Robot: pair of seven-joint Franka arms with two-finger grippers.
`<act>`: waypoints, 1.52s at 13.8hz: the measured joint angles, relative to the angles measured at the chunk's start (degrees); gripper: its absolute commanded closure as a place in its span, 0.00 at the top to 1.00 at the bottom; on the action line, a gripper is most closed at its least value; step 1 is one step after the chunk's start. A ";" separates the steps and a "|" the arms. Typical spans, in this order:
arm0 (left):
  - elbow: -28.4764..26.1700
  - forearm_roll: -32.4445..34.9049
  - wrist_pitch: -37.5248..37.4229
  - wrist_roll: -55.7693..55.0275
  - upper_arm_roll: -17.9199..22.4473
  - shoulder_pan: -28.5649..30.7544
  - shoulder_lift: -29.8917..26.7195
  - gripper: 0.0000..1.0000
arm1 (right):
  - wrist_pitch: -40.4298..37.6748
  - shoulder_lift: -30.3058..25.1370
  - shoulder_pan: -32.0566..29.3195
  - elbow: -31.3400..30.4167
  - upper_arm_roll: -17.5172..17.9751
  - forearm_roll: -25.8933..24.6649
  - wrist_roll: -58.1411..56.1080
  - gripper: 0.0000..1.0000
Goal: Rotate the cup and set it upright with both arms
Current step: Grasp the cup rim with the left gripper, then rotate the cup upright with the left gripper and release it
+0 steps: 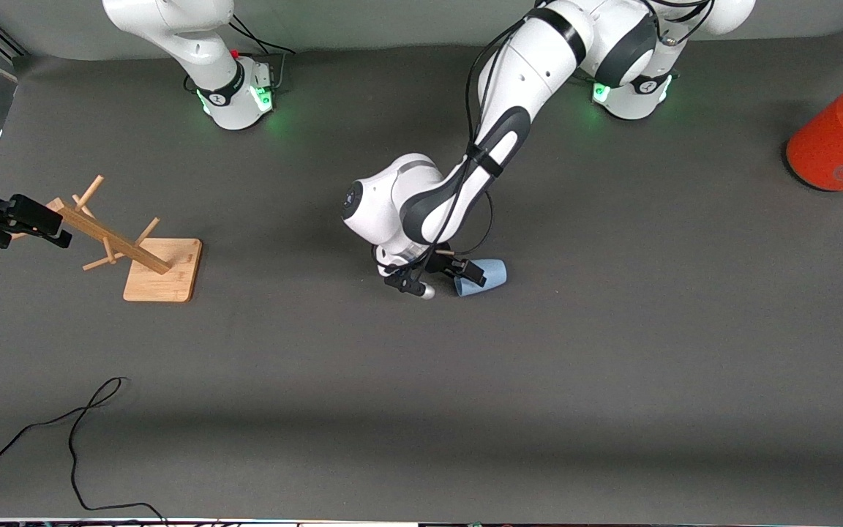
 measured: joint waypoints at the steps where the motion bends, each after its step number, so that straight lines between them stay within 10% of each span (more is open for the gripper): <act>1: 0.00 0.52 -0.54 2.39 0.27 0.01 0.00 0.07 | 0.00 0.00 0.00 -0.02 0.01 -0.03 -0.06 1.00; 12: 4.37 1.39 -9.20 6.05 2.91 0.74 -3.68 0.00 | 0.00 0.00 0.00 -0.45 0.16 -0.14 -1.32 1.00; 18: 5.12 -18.64 -13.84 -5.25 3.88 13.19 -23.32 0.00 | 0.04 0.00 -0.02 -0.65 0.11 -0.20 -2.20 1.00; 21: -6.02 -26.55 -4.49 -5.16 3.83 21.35 -36.39 0.00 | 0.04 0.00 -0.02 -0.69 0.10 -0.21 -2.20 1.00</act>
